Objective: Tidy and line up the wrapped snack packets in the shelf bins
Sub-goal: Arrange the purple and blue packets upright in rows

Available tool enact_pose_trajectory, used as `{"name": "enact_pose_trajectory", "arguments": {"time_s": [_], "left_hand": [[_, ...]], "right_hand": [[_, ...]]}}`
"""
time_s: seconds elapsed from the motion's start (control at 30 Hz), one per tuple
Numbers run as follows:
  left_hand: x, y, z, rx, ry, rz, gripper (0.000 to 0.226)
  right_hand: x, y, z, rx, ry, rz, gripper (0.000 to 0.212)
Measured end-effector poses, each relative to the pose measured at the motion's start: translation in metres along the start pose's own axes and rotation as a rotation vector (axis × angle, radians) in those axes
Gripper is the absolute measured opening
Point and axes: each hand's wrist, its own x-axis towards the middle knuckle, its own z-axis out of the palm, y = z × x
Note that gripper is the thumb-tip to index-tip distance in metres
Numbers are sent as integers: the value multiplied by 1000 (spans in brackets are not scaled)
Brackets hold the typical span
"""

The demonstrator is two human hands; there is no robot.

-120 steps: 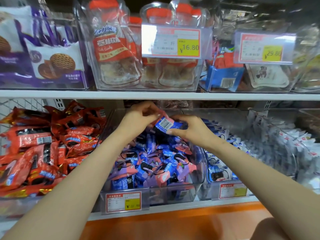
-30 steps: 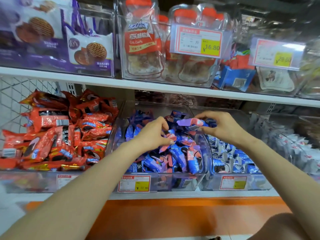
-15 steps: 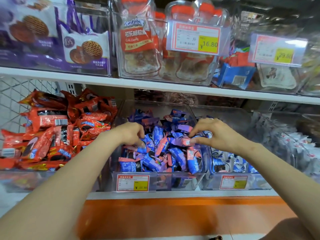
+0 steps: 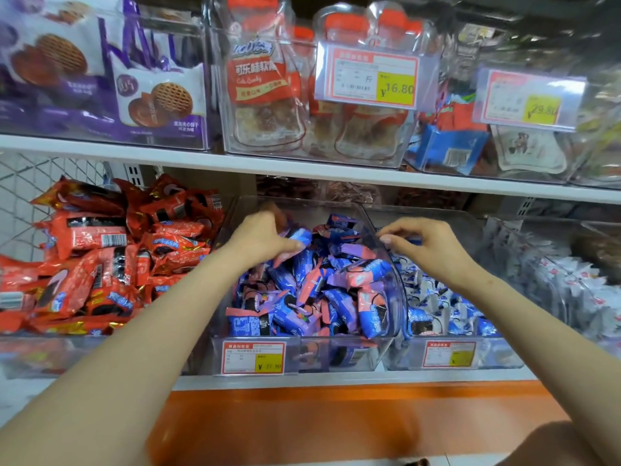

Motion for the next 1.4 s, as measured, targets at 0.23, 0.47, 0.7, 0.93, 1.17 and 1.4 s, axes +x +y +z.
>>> {"name": "enact_pose_trajectory", "arguments": {"time_s": [0.23, 0.47, 0.7, 0.93, 1.17, 1.4], "left_hand": [[5, 24, 43, -387, -267, -96, 29], [7, 13, 31, -115, -263, 6, 36], [2, -13, -14, 18, 65, 21, 25], [-18, -38, -39, 93, 209, 62, 19], [-28, -59, -50, 46, 233, 100, 15], [-30, -63, -54, 37, 215, 101, 15]], "right_hand": [[7, 2, 7, 23, 49, 69, 9], [11, -4, 16, 24, 7, 32, 9], [25, -23, 35, -27, -34, -67, 10], [64, -50, 89, -390, -413, -235, 33], [102, -62, 141, -645, -549, -310, 49], [106, -67, 159, -618, -537, -331, 50]]}}
